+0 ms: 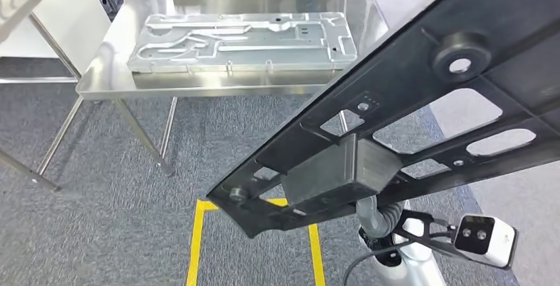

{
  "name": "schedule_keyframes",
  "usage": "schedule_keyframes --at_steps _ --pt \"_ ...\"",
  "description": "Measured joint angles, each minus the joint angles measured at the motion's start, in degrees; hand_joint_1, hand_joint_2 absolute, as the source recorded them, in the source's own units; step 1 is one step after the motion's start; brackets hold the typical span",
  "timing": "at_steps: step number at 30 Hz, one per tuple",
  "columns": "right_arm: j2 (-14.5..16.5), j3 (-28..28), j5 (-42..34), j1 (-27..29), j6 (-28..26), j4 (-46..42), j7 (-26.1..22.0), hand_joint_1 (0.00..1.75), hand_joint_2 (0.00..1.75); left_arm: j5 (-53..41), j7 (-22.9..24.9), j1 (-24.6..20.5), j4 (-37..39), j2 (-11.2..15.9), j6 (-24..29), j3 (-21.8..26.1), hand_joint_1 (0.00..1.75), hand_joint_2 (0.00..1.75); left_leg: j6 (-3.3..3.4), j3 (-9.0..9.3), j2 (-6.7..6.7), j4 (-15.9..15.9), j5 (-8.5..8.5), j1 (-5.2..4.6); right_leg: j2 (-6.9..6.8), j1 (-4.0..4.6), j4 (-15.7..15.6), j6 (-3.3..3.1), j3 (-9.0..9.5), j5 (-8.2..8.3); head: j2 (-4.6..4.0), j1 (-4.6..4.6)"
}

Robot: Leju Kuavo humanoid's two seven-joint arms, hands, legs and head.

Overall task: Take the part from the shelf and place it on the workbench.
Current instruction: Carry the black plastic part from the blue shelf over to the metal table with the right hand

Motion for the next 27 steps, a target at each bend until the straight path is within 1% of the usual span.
schedule_keyframes --at_steps 2,3,4,5,6,7,8,9,10,11,12,13,14,15,16,17,18,19,20,21,23,24,25,26,27 --pt "0.0 0.0 -0.1 -0.3 0.1 0.1 0.0 1.75 1.75 0.0 0.0 -0.1 0.0 0.0 0.1 0.0 0.0 1.75 0.95 0.29 -0.12 -0.2 -0.53 -0.06 0.07 0.05 0.2 0.71 0.28 -0.09 0.0 -0.01" --pt "0.0 0.0 -0.1 -0.3 0.1 0.1 0.0 1.75 1.75 0.0 0.0 -0.1 0.0 0.0 0.1 0.0 0.0 1.75 1.36 0.61 -0.18 -0.4 -0.75 0.0 0.0 0.01 0.7 1.0 0.35 -0.22 0.0 0.0" --pt "0.0 0.0 -0.2 -0.4 0.2 0.1 0.0 1.75 1.75 0.0 0.0 -0.1 0.0 0.0 0.1 0.0 0.0 1.75 1.74 1.02 -0.22 -0.5 -0.98 0.05 -0.1 -0.05 2.1 1.27 -0.17 -0.64 0.0 0.0" --pt "0.0 0.0 -0.3 -0.6 0.2 0.1 0.0 1.75 1.75 0.0 0.0 -0.1 0.0 0.0 0.1 0.0 0.0 1.75 2.04 1.45 -0.26 -0.6 -1.21 0.1 -0.22 -0.13 4.5 1.5 -1.41 -1.47 0.0 0.01" --pt "0.0 0.0 -0.3 -0.7 0.3 0.2 0.0 1.75 1.75 0.1 0.0 -0.1 0.0 0.0 0.1 0.0 0.0 1.75 2.26 1.79 -0.25 -0.7 -1.53 0.08 -0.34 -0.18 7.9 1.7 -3.46 -2.65 0.0 0.01" --pt "0.0 0.0 -0.4 -0.8 0.4 0.2 0.0 1.75 1.75 0.1 -0.1 -0.1 0.0 0.0 0.1 0.0 0.0 1.75 2.4 2.09 -0.25 -0.7 -1.88 0.03 -0.4 -0.21 11.8 1.82 -6.13 -4.01 0.0 0.01" --pt "0.0 0.0 -0.5 -0.8 0.5 0.3 0.0 1.75 1.75 0.1 -0.1 0.0 0.0 0.0 0.1 0.0 0.0 1.75 2.47 2.44 -0.25 -0.7 -2.25 -0.04 -0.44 -0.23 15.2 1.87 -8.73 -4.99 0.0 0.01" --pt "0.0 0.0 -0.5 -0.8 0.5 0.4 0.0 1.75 1.75 0.1 -0.1 0.0 0.0 0.0 0.2 0.1 0.0 1.75 2.49 2.9 -0.27 -0.7 -2.67 -0.11 -0.46 -0.22 16.9 1.79 -10.68 -5.16 0.0 0.01" --pt "0.0 0.0 -0.6 -0.7 0.5 0.5 0.0 1.75 1.75 0.1 -0.1 0.1 0.0 0.0 0.2 0.1 0.0 1.75 2.48 3.5 -0.31 -0.7 -3.14 -0.2 -0.48 -0.19 16.7 1.55 -11.61 -4.15 0.0 0.01" --pt "0.0 0.0 -0.6 -0.7 0.6 0.6 0.0 1.75 1.75 0.1 -0.1 0.1 0.0 0.0 0.2 0.1 0.0 1.75 2.43 4.25 -0.35 -0.7 -3.65 -0.29 -0.5 -0.07 14.3 1.22 -11.48 -1.94 0.0 0.01" --pt "0.0 0.0 -0.7 -0.8 0.5 0.6 0.0 1.75 1.75 0.1 -0.1 0.1 0.0 0.0 0.2 0.1 0.0 1.75 2.36 4.93 -0.37 -0.7 -4.21 -0.35 -0.59 0.14 10.4 0.68 -10.59 1.14 0.0 0.01" --pt "0.0 0.0 -0.8 -0.8 0.5 0.6 0.0 1.75 1.75 0.2 -0.1 0.1 0.0 -0.1 0.2 0.1 0.0 1.75 2.22 5.67 -0.38 -0.8 -4.71 -0.43 -0.73 0.41 6.9 0.2 -9.65 3.48 0.0 0.0" --pt "0.0 0.0 -0.8 -0.8 0.5 0.6 0.0 1.75 1.75 0.2 -0.1 0.0 0.0 -0.2 0.2 0.1 0.0 1.75 2.0 6.17 -0.38 -0.9 -5.15 -0.45 -0.82 0.71 4.1 -0.2 -8.88 4.72 0.0 0.03" --pt "0.0 0.0 -0.9 -0.8 0.5 0.6 0.0 1.75 1.75 0.1 -0.1 0.0 0.0 -0.3 0.2 0.1 0.0 1.75 1.71 6.48 -0.35 -1.1 -5.46 -0.44 -0.91 0.95 2.6 -0.55 -8.45 5.34 0.0 0.06" --pt "0.0 0.1 -0.9 -0.8 0.5 0.6 0.0 1.75 1.75 0.1 -0.1 0.0 0.0 -0.3 0.2 0.1 0.0 1.75 1.32 6.87 -0.3 -1.0 -5.46 -0.45 -0.9 1.11 2.1 -0.77 -8.3 4.95 0.0 0.09" --pt "0.0 0.1 -1.0 -0.8 0.5 0.6 0.0 1.75 1.75 0.1 -0.1 0.0 0.0 -0.3 0.2 0.1 0.0 1.75 0.92 7.16 -0.24 -0.9 -5.4 -0.46 -0.79 1.08 1.7 -1.07 -7.85 4.84 0.0 0.13" --pt "0.0 0.1 -1.1 -0.8 0.6 0.5 0.0 1.75 1.75 0.1 -0.1 0.0 0.0 -0.3 0.2 0.1 0.0 1.75 0.61 7.4 -0.16 -0.6 -5.43 -0.46 -0.75 0.95 1.2 -1.31 -7.2 5.1 0.0 0.13" --pt "0.0 0.1 -1.3 -0.9 0.6 0.5 0.0 1.75 1.75 0.1 -0.1 -0.1 0.0 -0.2 0.2 0.1 0.0 1.75 0.32 7.25 -0.14 0.6 -5.61 -0.46 -0.72 0.77 0.8 -1.57 -6.44 4.99 0.0 0.12" --pt "0.0 0.1 -1.4 -0.9 0.6 0.5 0.0 1.75 1.75 0.1 -0.1 -0.2 0.0 -0.2 0.2 0.1 0.0 1.75 0.13 6.39 -0.15 2.5 -6.3 -0.41 -0.72 0.58 0.5 -1.78 -5.66 4.82 0.0 0.12" --pt "0.1 0.1 -1.5 -1.0 0.7 0.4 0.0 1.75 1.75 0.1 -0.1 -0.3 0.0 -0.2 0.3 0.1 0.0 1.75 -0.03 4.72 -0.18 5.3 -7.41 -0.28 -0.75 0.5 0.3 -1.89 -5.06 4.56 0.0 0.11" --pt "0.3 0.1 -1.8 -0.8 0.7 0.4 -0.1 1.75 1.75 0.0 -0.1 -0.2 0.0 -0.2 0.4 0.1 0.0 1.75 -0.54 -0.02 -0.2 12.0 -10.28 -0.04 -0.39 0.47 0.3 -1.98 -4.22 3.76 0.0 0.1" --pt "0.3 0.1 -2.0 -0.6 0.8 0.4 -0.1 1.75 1.75 0.0 -0.1 -0.1 0.0 -0.2 0.4 0.1 0.0 1.75 -0.86 -1.96 -0.2 13.9 -11.08 0.09 -0.06 0.44 0.3 -1.89 -3.75 3.33 0.0 0.1" --pt "0.3 0.1 -2.2 -0.4 0.9 0.4 -0.1 1.75 1.75 0.0 -0.1 0.1 0.0 -0.2 0.4 0.1 0.0 1.75 -1.16 -3.1 -0.2 14.1 -10.85 0.21 0.35 0.38 0.3 -1.76 -3.2 2.87 0.0 0.1" --pt "0.3 0.1 -2.4 -0.3 1.0 0.4 -0.1 1.75 1.75 0.0 -0.1 0.2 0.0 -0.1 0.4 0.1 0.0 1.75 -1.36 -3.21 -0.23 12.2 -9.33 0.33 0.71 0.3 0.3 -1.61 -2.55 2.39 0.0 0.1" --pt "0.3 0.1 -2.6 -0.2 1.1 0.4 -0.1 1.75 1.75 0.0 -0.1 0.3 0.0 -0.1 0.4 0.1 0.0 1.75 -1.49 -2.63 -0.42 8.8 -6.62 0.47 1.07 0.21 0.3 -1.43 -1.84 1.84 0.0 0.1"
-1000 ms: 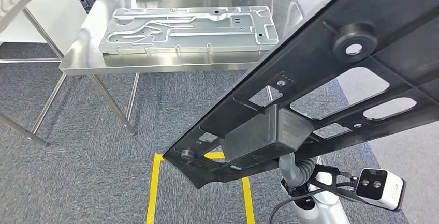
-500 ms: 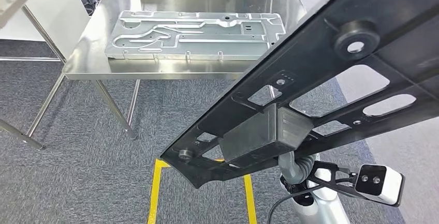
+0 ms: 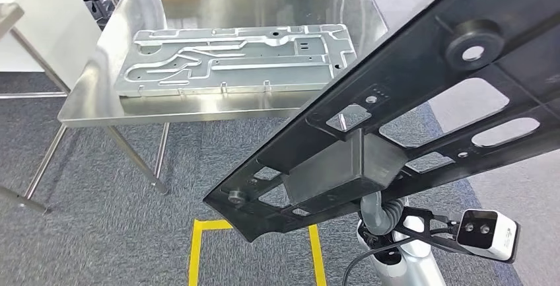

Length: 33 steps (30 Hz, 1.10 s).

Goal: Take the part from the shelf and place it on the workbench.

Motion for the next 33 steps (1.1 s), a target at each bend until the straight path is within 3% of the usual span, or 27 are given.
schedule_keyframes --at_steps 1,3,5,7,9,12,13,14,17,19,22,23,24,26,28,29,30,32,33 --pt "0.0 0.0 -0.2 0.1 0.2 0.0 0.0 1.75 1.75 0.0 0.0 0.1 0.0 0.0 0.0 0.0 0.0 1.75 0.05 0.68 -0.45 -3.6 3.17 0.09 0.35 -0.07 0.1 0.23 0.69 -0.56 0.0 0.01" --pt "0.1 -0.1 -0.6 0.2 0.6 -0.1 0.0 1.75 1.75 0.0 -0.1 0.2 0.0 0.1 0.0 0.0 0.0 1.75 0.53 1.67 -1.15 -8.2 6.7 -0.04 1.08 -0.18 0.1 0.88 1.36 -1.49 0.0 0.01" --pt "0.1 -0.2 -0.9 0.5 0.8 -0.4 0.0 1.75 1.75 0.0 -0.2 0.1 0.0 0.1 -0.1 0.0 0.0 1.75 1.44 2.08 -1.12 -8.9 6.72 -0.33 1.57 -0.21 0.3 1.64 1.57 -1.78 0.0 0.01" --pt "0.2 -0.5 -1.2 0.7 1.0 -0.8 0.0 1.75 1.75 0.0 -0.3 -0.1 0.0 0.1 -0.1 0.0 0.0 1.75 2.25 2.95 -0.78 -9.3 6.79 -0.22 1.04 -0.24 1.6 2.24 1.42 -1.97 0.0 0.02" --pt "0.2 -1.0 -1.3 0.8 1.5 -1.1 0.0 1.75 1.75 -0.1 -0.5 -0.2 0.0 0.1 -0.2 0.0 0.0 1.75 2.91 3.95 -0.3 -9.6 6.31 -0.08 -0.28 -0.3 6.5 2.75 -1.35 -3.07 0.0 0.02" --pt "0.4 -2.0 -1.2 1.5 2.7 -1.3 0.0 1.75 1.75 -0.3 -0.6 -0.2 0.0 0.1 -0.2 -0.1 0.0 1.75 3.25 5.22 0.46 -9.7 5.0 -0.17 -1.22 -0.49 16.1 3.42 -8.63 -6.41 0.0 0.02" --pt "0.5 -2.4 -0.9 1.7 3.1 -1.3 0.0 1.75 1.75 -0.4 -0.7 -0.2 0.0 0.1 -0.2 -0.1 0.0 1.75 3.21 5.83 0.68 -9.7 4.46 -0.18 -1.31 -0.54 16.8 3.43 -10.08 -6.55 0.0 0.02" --pt "0.7 -2.8 -0.5 2.0 3.4 -1.4 0.0 1.75 1.75 -0.4 -0.7 -0.2 0.0 0.1 -0.2 -0.1 0.0 1.75 3.11 6.59 0.84 -9.7 3.86 -0.19 -1.42 -0.57 15.6 3.33 -10.54 -5.51 0.0 0.02" --pt "1.3 -4.1 0.4 2.3 3.8 -2.0 0.0 1.75 1.75 -0.5 -0.8 -0.2 0.0 0.1 -0.3 -0.1 0.0 1.75 2.59 9.07 1.19 -9.8 1.98 -0.23 -2.07 -0.32 5.6 2.53 -8.17 2.1 0.0 0.02" --pt "1.7 -4.9 0.9 2.8 3.8 -2.5 0.0 1.75 1.75 -0.6 -0.8 -0.3 0.0 0.1 -0.3 -0.2 0.0 1.75 1.94 10.26 1.41 -9.8 1.09 -0.35 -2.38 0.1 2.3 1.87 -7.1 4.17 0.0 0.04" --pt "2.2 -5.8 1.3 3.5 3.9 -3.4 0.0 1.75 1.75 -0.6 -0.8 -0.3 0.0 0.2 -0.4 -0.2 0.0 1.75 0.84 10.9 1.4 -8.6 1.1 -0.42 -1.91 0.0 1.6 0.86 -5.94 3.88 0.0 0.08" --pt "2.4 -5.9 1.4 3.6 3.9 -3.6 0.0 1.75 1.75 -0.7 -0.8 -0.4 0.0 0.2 -0.4 -0.2 0.0 1.75 0.6 10.22 1.25 -7.1 0.97 -0.38 -1.75 -0.12 1.3 0.53 -5.34 3.6 0.0 0.07" --pt "2.6 -6.1 1.5 3.7 4.0 -3.7 0.0 1.75 1.75 -0.7 -0.8 -0.5 0.0 0.2 -0.4 -0.2 0.0 1.75 0.43 8.9 1.07 -4.7 0.38 -0.29 -1.63 -0.18 1.1 0.22 -4.76 3.36 0.0 0.07" --pt "3.0 -6.3 1.7 3.9 4.1 -3.9 0.0 1.75 1.75 -0.8 -0.8 -0.5 0.0 0.2 -0.4 -0.2 0.0 1.75 0.06 4.47 0.75 1.8 -2.1 -0.17 -1.41 -0.14 1.0 -0.28 -3.97 2.63 0.0 0.07" --pt "3.2 -6.4 2.1 4.2 4.1 -4.0 0.0 1.75 1.75 -0.8 -0.7 -0.3 0.0 0.2 -0.4 -0.2 0.0 1.75 -0.17 0.44 0.67 5.9 -4.42 -0.13 -1.04 -0.06 1.0 -0.39 -3.07 1.72 0.0 0.07" --pt "3.3 -6.4 2.3 4.4 4.1 -4.0 0.0 1.75 1.75 -0.7 -0.7 -0.3 0.0 0.2 -0.4 -0.2 0.0 1.75 -0.14 -0.46 0.66 5.5 -4.25 -0.13 -0.86 -0.03 1.0 -0.35 -2.44 1.19 0.0 0.07" --pt "3.3 -6.5 2.4 4.6 4.1 -4.0 0.0 1.75 1.75 -0.6 -0.7 -0.2 0.0 0.2 -0.4 -0.2 0.0 1.75 0.0 -0.55 0.66 3.4 -2.67 -0.12 -0.71 -0.03 1.0 -0.26 -1.69 0.63 0.0 0.07" --pt "3.4 -6.5 3.0 4.7 3.9 -4.1 0.0 1.75 1.75 -0.4 -0.7 -0.1 0.0 0.2 -0.3 -0.2 0.0 1.75 0.53 0.29 0.56 -3.5 3.39 -0.22 -0.52 0.02 1.2 0.08 -0.31 -0.57 0.0 0.07" --pt "3.5 -6.5 3.3 4.7 3.8 -4.3 0.0 1.75 1.75 -0.2 -0.7 -0.1 0.0 0.2 -0.3 -0.2 0.0 1.75 0.79 0.7 0.5 -6.2 5.56 -0.34 -0.4 0.08 1.3 0.37 0.12 -1.12 0.0 0.07"
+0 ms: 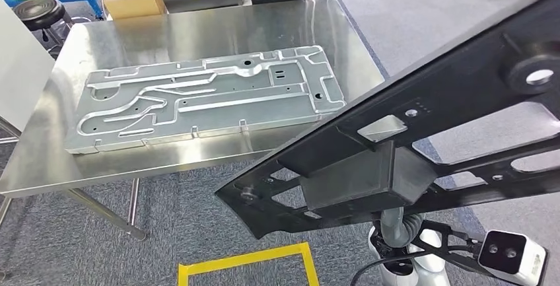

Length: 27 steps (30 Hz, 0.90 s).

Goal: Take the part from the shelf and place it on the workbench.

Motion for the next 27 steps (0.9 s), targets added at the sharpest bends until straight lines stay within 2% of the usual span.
schedule_keyframes --at_steps 1,4,6,7,9,10,11,12,14,15,16,19,21,22,24,25,26,27 --pt "0.0 0.0 0.4 0.1 -0.2 -0.1 0.0 1.75 1.75 0.1 0.0 0.0 0.0 0.0 0.0 0.0 0.0 1.75 0.29 0.22 -0.06 -1.6 1.45 -0.15 0.11 0.04 0.1 0.36 0.31 -0.48 0.0 0.0" --pt "0.1 -0.1 1.8 0.4 -1.5 -0.8 0.0 1.75 1.75 0.3 -0.3 -0.1 0.0 -0.1 0.1 0.0 0.0 1.75 0.99 1.04 -0.12 -2.3 1.67 -0.16 0.14 0.02 -0.2 1.41 1.11 -1.5 0.0 0.01" --pt "0.1 -0.1 3.3 0.4 -4.0 -1.2 0.0 1.75 1.75 0.4 -0.4 -0.2 0.0 -0.2 0.2 0.0 0.0 1.75 1.53 1.76 -0.1 -2.8 1.51 0.11 -0.4 -0.05 2.4 2.03 0.07 -2.95 0.0 0.0" --pt "0.1 -0.2 4.3 0.4 -5.8 -1.2 0.2 1.75 1.75 0.4 -0.5 -0.3 0.0 -0.2 0.2 0.0 0.0 1.75 1.76 2.0 -0.06 -2.9 1.33 0.14 -0.69 -0.18 5.4 2.3 -1.68 -4.15 0.0 0.0" --pt "-0.1 -0.5 6.6 -0.9 -11.1 -0.2 1.5 1.75 1.75 0.4 -0.6 -0.3 0.0 -0.2 0.3 0.0 0.0 1.75 2.01 2.27 0.01 -3.0 0.85 0.13 -0.9 -0.33 12.9 2.69 -6.84 -6.23 0.0 0.0" --pt "-0.4 -1.0 8.2 -2.8 -14.6 1.5 2.5 1.75 1.75 0.3 -0.6 -0.3 0.0 -0.3 0.3 0.0 0.0 1.75 2.02 2.46 0.08 -3.0 0.59 0.12 -0.93 -0.4 15.3 2.8 -9.08 -6.05 0.0 0.0" --pt "-0.8 -1.6 10.0 -5.5 -18.4 3.8 3.4 1.75 1.75 0.2 -0.7 -0.4 0.0 -0.3 0.4 0.0 0.0 1.75 2.01 2.73 0.15 -3.0 0.35 0.11 -0.98 -0.46 15.7 2.84 -10.38 -4.74 0.0 0.0" --pt "-1.5 -2.4 12.8 -9.2 -22.9 7.0 4.5 1.75 1.75 0.1 -0.8 -0.5 0.0 -0.4 0.3 0.0 0.0 1.75 1.97 3.1 0.21 -3.0 0.1 0.1 -1.04 -0.49 14.0 2.78 -10.55 -2.32 0.0 0.0" --pt "-3.5 -4.4 20.7 -18.0 -33.1 16.1 7.0 1.75 1.75 -0.2 -1.2 -0.7 0.0 -0.5 0.0 -0.1 0.0 1.75 1.85 3.84 0.21 -2.9 -0.35 -0.05 -1.19 -0.38 6.6 2.29 -8.55 3.2 0.0 0.01" --pt "-4.7 -5.4 24.9 -22.4 -37.9 21.1 8.4 1.75 1.75 -0.5 -1.4 -0.9 0.0 -0.6 -0.3 -0.2 0.0 1.75 1.7 3.97 0.1 -2.9 -0.52 -0.17 -1.26 -0.25 3.4 1.98 -7.53 4.85 0.0 0.02" --pt "-5.8 -6.2 28.8 -26.7 -42.0 26.0 9.8 1.75 1.75 -0.6 -1.6 -1.0 0.0 -0.7 -0.5 -0.3 0.0 1.75 1.5 3.92 0.0 -2.9 -0.6 -0.25 -1.33 -0.1 1.4 1.68 -6.98 5.59 0.0 0.03" --pt "-8.5 -6.3 44.0 -38.7 -52.8 40.4 15.6 1.75 1.75 -1.1 -1.9 -1.1 0.0 -0.8 -0.9 -0.8 0.0 1.75 0.64 3.57 -0.04 -3.0 -0.76 -0.29 -1.28 -0.15 0.3 0.96 -7.0 5.65 0.0 0.03" --pt "-9.6 -4.7 55.8 -45.7 -58.3 49.9 19.7 1.75 1.75 -1.3 -1.9 -1.3 0.0 -0.8 -0.9 -1.2 0.0 1.75 0.15 2.65 -0.02 -0.9 -2.0 -0.29 -1.26 -0.49 -0.3 0.35 -6.56 5.76 0.0 0.02" --pt "-9.9 -3.5 60.2 -48.4 -59.6 53.9 21.1 1.75 1.75 -1.3 -1.9 -1.4 0.0 -0.8 -0.9 -1.3 0.0 1.75 -0.04 1.33 -0.07 1.8 -3.27 -0.24 -1.33 -0.58 -0.5 0.07 -6.26 5.71 0.0 0.02" --pt "-9.7 -0.4 67.0 -52.6 -60.3 61.0 23.4 1.75 1.75 -1.4 -1.9 -1.4 0.0 -0.8 -0.9 -1.4 0.0 1.75 -0.34 -2.78 -0.08 9.3 -5.97 -0.13 -1.29 -0.41 -0.5 -0.42 -5.92 5.43 0.0 0.02" --pt "-9.3 1.4 70.0 -54.0 -60.0 64.2 24.5 1.75 1.75 -1.4 -1.9 -1.4 0.0 -0.8 -0.9 -1.4 0.0 1.75 -0.45 -4.58 -0.08 12.0 -6.33 -0.1 -1.2 -0.33 -0.5 -0.53 -5.71 5.25 0.0 0.02" --pt "-8.8 3.2 72.7 -55.0 -59.4 67.0 25.4 1.75 1.75 -1.4 -1.9 -1.4 0.0 -0.8 -0.9 -1.4 0.0 1.75 -0.53 -5.59 -0.07 12.9 -5.62 -0.08 -1.08 -0.25 -0.5 -0.59 -5.47 5.03 0.0 0.02" --pt "-8.1 4.9 75.1 -55.7 -58.6 69.5 26.1 1.75 1.75 -1.4 -1.9 -1.4 0.0 -0.8 -0.8 -1.4 0.0 1.75 -0.51 -5.5 -0.07 11.4 -3.78 -0.07 -0.95 -0.19 -0.4 -0.59 -5.2 4.76 0.0 0.02"
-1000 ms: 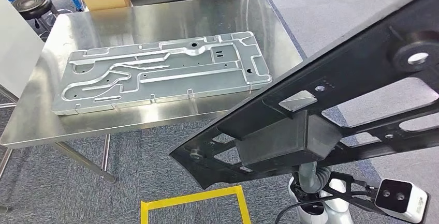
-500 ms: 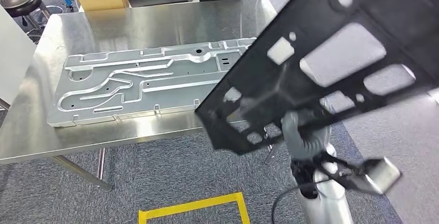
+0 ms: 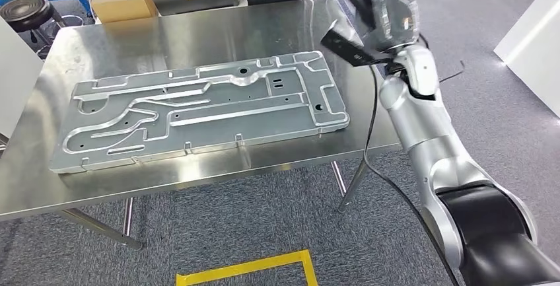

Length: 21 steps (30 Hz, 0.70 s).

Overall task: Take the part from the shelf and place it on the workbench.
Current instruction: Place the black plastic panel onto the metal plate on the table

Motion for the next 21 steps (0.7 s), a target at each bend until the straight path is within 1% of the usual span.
schedule_keyframes --at_steps 1,2,3,4,5,7,10,11,12,14,15,16,17,18,19,20,21 --pt "0.9 1.7 2.2 -0.5 1.0 2.2 0.6 1.75 1.75 0.0 -0.1 -0.1 0.0 0.0 0.0 0.0 0.0 1.75 0.13 0.97 0.0 -3.3 2.59 0.0 0.12 0.05 0.1 0.06 0.29 -0.33 0.0 0.0" --pt "1.8 3.3 4.2 -1.0 2.2 4.2 1.0 1.75 1.75 -0.1 -0.3 -0.1 0.0 0.0 0.0 -0.1 0.0 1.75 0.39 2.34 -0.01 -7.2 4.92 -0.04 0.2 0.08 0.3 0.15 0.51 -0.68 0.0 0.01" --pt "2.9 5.0 6.3 -1.5 3.8 6.4 1.4 1.75 1.75 -0.1 -0.6 -0.2 0.0 0.0 0.0 -0.2 0.0 1.75 0.66 3.7 -0.03 -10.7 6.49 -0.14 0.27 0.19 0.5 0.31 0.59 -1.01 0.0 0.01" --pt "4.0 6.8 8.1 -2.0 5.7 8.6 1.6 1.75 1.75 -0.1 -0.9 -0.4 0.0 0.0 0.0 -0.3 0.0 1.75 0.93 4.59 -0.03 -12.9 7.19 -0.25 0.31 0.28 0.6 0.52 0.59 -1.22 0.0 0.01" --pt "5.1 8.5 9.6 -2.2 7.6 10.7 1.6 1.75 1.75 -0.1 -1.2 -0.6 0.0 0.0 0.0 -0.4 0.0 1.75 1.14 5.01 -0.06 -13.9 7.12 -0.37 0.31 0.35 0.7 0.75 0.55 -1.36 0.0 0.01" --pt "6.4 10.5 11.2 -2.1 10.0 13.2 1.5 1.75 1.75 -0.1 -1.5 -0.9 0.0 0.0 0.1 -0.5 0.0 1.75 1.31 5.13 -0.09 -14.2 6.86 -0.5 0.27 0.39 0.6 1.06 0.52 -1.43 0.0 0.0" --pt "7.1 11.4 11.8 -1.9 10.8 14.2 1.4 1.75 1.75 -0.1 -1.7 -1.0 0.0 -0.1 0.2 -0.6 0.0 1.75 1.45 5.2 -0.15 -14.4 6.88 -0.38 0.21 0.47 0.5 1.2 0.6 -1.49 0.0 0.0" --pt "8.0 12.9 12.6 -1.6 11.9 15.9 1.4 1.75 1.75 -0.1 -2.1 -1.1 0.0 -0.1 0.3 -0.7 0.0 1.75 1.72 5.43 -0.14 -14.7 6.91 -0.19 0.13 0.38 2.6 1.58 -0.4 -2.67 0.0 0.01" --pt "9.1 14.5 13.4 -1.2 13.1 17.8 1.5 1.75 1.75 0.0 -2.5 -1.3 0.0 -0.2 0.4 -0.9 0.0 1.75 2.03 5.7 -0.15 -14.9 6.89 -0.01 0.04 0.25 6.0 2.03 -2.1 -4.27 0.0 0.01" --pt "10.8 17.6 14.9 0.3 15.3 21.6 1.8 1.75 1.75 0.1 -3.4 -1.5 0.0 -0.4 0.7 -1.2 0.0 1.75 2.51 6.3 -0.3 -15.4 6.69 0.27 -0.13 -0.26 14.6 2.98 -6.73 -7.49 0.0 0.02" --pt "11.0 18.2 15.2 1.2 15.6 22.5 2.0 1.75 1.75 0.1 -3.6 -1.4 0.0 -0.4 0.8 -1.3 0.0 1.75 2.48 6.47 -0.42 -15.3 6.52 0.3 -0.18 -0.43 16.4 3.15 -8.02 -7.36 0.0 0.02" --pt "11.1 18.6 15.3 1.9 15.7 23.2 2.1 1.75 1.75 0.1 -3.7 -1.3 0.0 -0.4 0.9 -1.3 0.0 1.75 2.37 6.63 -0.52 -15.2 6.32 0.33 -0.23 -0.56 15.8 3.22 -8.24 -6.12 0.0 0.02" --pt "11.2 18.9 15.5 2.4 15.6 23.7 2.3 1.75 1.75 0.0 -3.8 -1.2 0.0 -0.4 1.0 -1.3 0.0 1.75 2.21 6.83 -0.59 -15.1 6.08 0.35 -0.3 -0.65 13.0 3.2 -7.37 -4.02 0.0 0.02" --pt "11.2 19.2 15.7 2.6 15.5 24.1 2.4 1.75 1.75 0.0 -3.9 -1.1 0.0 -0.5 1.0 -1.4 0.0 1.75 1.99 7.02 -0.59 -14.9 5.78 0.36 -0.45 -0.66 9.0 3.06 -5.8 -1.7 0.0 0.02" --pt "11.2 19.4 15.9 2.7 15.2 24.5 2.6 1.75 1.75 0.0 -3.9 -1.1 0.0 -0.5 1.1 -1.4 0.0 1.75 1.71 7.15 -0.58 -14.8 5.48 0.26 -0.59 -0.51 5.2 2.82 -4.2 -0.04 0.0 0.02" --pt "11.2 19.6 16.1 2.8 14.8 24.9 2.7 1.75 1.75 0.0 -4.0 -1.1 0.0 -0.5 1.1 -1.4 0.0 1.75 1.42 7.26 -0.56 -14.7 5.24 0.17 -0.68 -0.36 2.4 2.49 -3.01 0.95 0.0 0.02" --pt "11.1 19.8 16.4 3.0 14.4 25.2 2.7 1.75 1.75 -0.1 -4.1 -1.1 0.0 -0.5 1.2 -1.4 0.0 1.75 1.13 7.35 -0.53 -14.6 5.06 0.07 -0.72 -0.18 1.0 2.15 -2.4 1.17 0.0 0.01"
